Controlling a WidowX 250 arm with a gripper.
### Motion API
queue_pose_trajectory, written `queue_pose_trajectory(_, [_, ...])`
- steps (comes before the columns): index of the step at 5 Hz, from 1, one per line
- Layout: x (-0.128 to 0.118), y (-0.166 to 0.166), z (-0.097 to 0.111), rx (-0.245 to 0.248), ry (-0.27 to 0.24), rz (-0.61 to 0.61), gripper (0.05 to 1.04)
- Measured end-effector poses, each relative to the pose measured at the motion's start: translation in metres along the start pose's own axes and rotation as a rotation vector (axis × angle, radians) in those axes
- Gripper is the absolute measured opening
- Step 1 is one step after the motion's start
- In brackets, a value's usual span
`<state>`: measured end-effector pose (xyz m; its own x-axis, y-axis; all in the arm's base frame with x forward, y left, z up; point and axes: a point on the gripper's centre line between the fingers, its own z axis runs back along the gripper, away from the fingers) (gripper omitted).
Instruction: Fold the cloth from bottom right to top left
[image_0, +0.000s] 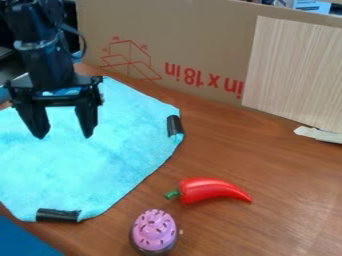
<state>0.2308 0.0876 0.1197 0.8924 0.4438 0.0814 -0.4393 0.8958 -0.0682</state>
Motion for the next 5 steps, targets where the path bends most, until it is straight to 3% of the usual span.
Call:
queue_pose_trajectory(1, [-0.020, 0.001, -0.008, -0.002, -0.044, -0.240, 0.999])
queue_pose_trajectory(2, [-0.037, -0.001, -0.023, 0.027, -0.040, -0.448, 0.999])
queue_pose_trajectory(5, [-0.062, 0.008, -0.046, 0.084, -0.023, -0.798, 0.999])
